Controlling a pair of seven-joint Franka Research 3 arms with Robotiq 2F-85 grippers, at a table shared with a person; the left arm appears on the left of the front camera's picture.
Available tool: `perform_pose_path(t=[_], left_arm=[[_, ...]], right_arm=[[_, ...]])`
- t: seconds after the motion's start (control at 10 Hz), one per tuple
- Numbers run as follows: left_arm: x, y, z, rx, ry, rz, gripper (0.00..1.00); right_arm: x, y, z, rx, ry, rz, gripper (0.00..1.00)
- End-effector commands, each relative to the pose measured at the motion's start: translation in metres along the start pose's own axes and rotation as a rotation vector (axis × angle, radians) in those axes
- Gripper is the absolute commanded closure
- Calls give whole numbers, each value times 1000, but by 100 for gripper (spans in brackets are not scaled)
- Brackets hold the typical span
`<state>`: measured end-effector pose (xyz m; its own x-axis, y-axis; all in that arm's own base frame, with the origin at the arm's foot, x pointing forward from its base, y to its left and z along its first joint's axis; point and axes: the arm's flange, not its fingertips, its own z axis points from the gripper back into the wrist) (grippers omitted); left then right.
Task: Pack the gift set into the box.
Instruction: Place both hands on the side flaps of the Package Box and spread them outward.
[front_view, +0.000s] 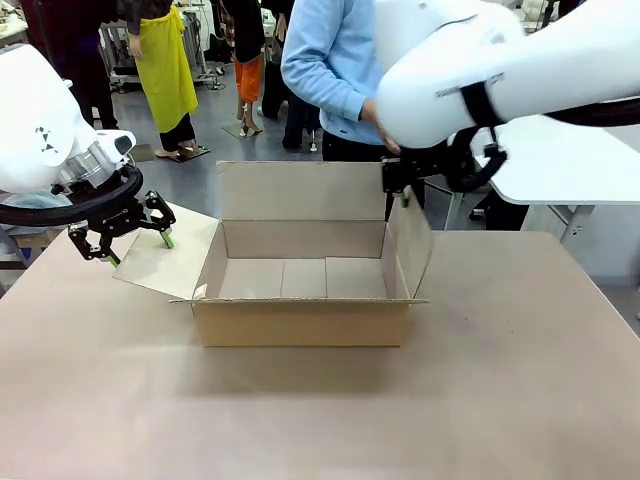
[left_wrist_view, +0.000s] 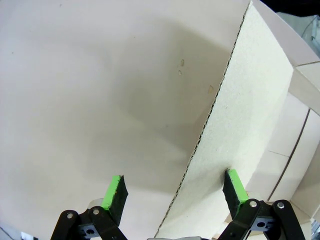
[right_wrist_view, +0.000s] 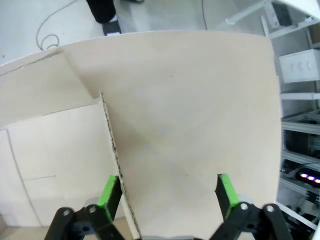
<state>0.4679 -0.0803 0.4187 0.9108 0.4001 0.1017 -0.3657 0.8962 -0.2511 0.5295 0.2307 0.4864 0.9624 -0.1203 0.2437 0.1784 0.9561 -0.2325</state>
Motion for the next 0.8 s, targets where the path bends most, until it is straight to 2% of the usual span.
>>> perform_pose_path(t=[0.0, 0.1, 0.3, 0.4, 0.5, 0.7], left_arm=[[0, -1, 1, 15, -16, 9, 0], [0, -1, 1, 15, -16, 9, 0], [0, -1, 1, 15, -16, 9, 0], [0, -1, 1, 15, -16, 9, 0], [0, -1, 1, 15, -16, 9, 0], [0, -1, 1, 15, -16, 9, 0]], right_arm=[[0, -47, -17, 152, 56, 5, 0], [3, -77, -40, 298, 89, 58, 0], [3, -93, -77, 486, 96, 88, 0], [1, -90, -97, 578, 127, 138, 0], [16, -89, -59, 348, 55, 25, 0], [16, -89, -59, 348, 55, 25, 0]])
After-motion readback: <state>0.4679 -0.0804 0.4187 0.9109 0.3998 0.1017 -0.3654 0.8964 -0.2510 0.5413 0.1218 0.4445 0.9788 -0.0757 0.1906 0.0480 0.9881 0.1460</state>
